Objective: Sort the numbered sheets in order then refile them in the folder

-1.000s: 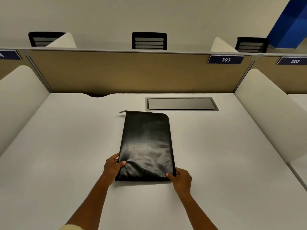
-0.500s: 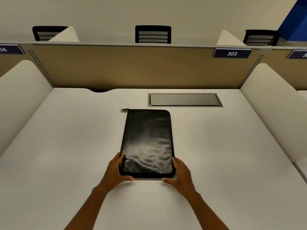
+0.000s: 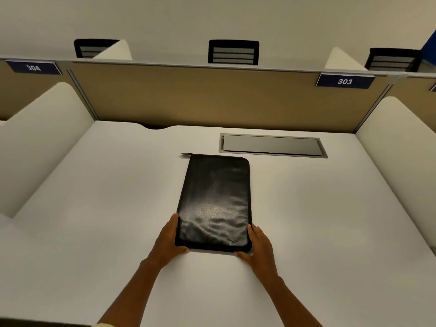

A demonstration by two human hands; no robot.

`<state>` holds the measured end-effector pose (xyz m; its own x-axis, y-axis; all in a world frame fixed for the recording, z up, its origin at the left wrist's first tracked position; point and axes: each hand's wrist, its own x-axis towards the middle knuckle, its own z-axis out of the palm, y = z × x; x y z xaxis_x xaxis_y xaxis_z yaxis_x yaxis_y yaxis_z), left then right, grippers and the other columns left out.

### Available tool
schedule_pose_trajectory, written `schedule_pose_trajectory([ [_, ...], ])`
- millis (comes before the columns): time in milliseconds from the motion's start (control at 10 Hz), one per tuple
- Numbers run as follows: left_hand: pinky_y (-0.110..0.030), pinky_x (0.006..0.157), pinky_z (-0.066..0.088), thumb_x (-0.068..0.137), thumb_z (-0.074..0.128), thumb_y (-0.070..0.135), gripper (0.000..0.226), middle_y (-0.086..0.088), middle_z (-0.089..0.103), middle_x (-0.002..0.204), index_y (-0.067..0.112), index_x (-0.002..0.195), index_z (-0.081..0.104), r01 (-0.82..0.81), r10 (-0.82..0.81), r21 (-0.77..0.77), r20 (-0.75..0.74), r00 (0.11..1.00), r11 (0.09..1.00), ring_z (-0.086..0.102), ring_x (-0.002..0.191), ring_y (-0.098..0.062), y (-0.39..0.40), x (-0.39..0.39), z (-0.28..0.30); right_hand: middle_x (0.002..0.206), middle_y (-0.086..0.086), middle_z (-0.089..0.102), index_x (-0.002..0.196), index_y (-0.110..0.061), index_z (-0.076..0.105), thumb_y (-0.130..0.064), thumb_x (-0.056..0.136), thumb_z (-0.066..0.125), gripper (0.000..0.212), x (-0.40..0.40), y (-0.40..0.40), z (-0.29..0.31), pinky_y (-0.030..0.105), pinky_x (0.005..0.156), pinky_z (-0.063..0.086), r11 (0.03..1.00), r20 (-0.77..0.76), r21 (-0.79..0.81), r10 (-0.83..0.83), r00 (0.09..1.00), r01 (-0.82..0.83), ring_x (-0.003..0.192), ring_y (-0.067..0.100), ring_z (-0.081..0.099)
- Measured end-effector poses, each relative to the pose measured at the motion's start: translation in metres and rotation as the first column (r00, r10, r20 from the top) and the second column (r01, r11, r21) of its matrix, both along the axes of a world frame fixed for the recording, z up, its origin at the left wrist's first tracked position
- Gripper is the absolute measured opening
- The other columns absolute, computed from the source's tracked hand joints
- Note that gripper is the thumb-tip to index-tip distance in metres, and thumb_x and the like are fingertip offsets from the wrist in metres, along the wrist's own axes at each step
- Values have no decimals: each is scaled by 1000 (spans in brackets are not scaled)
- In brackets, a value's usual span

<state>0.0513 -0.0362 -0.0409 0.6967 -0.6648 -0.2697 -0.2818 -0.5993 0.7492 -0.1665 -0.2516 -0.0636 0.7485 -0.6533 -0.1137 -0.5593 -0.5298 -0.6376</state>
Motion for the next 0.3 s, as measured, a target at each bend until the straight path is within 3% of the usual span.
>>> schedule_pose_trajectory([
  [100,-43,116,33,61,85,55,124,3,25,159,27,155,10,25,-25,5,44,999,1000,29,145,-21,3,-4,-2,147,12,50,148,-10,43,-95,66,44,118,-1,1,2,41,109,41,997,5,-64,33,999,-32,132,32,50],
  [200,-40,117,30,59,64,84,126,0,23,160,22,155,13,37,-40,28,155,987,999,25,146,-21,6,-12,2,153,9,43,150,-18,40,-99,65,36,117,2,5,14,47,114,37,993,6,-115,-40,999,40,140,29,42],
  [300,-45,119,22,60,26,100,125,-4,16,163,20,155,13,2,-44,128,327,944,992,17,149,-27,6,-19,9,158,7,36,153,-23,35,-97,72,26,110,7,12,24,53,118,29,985,40,-146,-90,995,95,146,30,34],
])
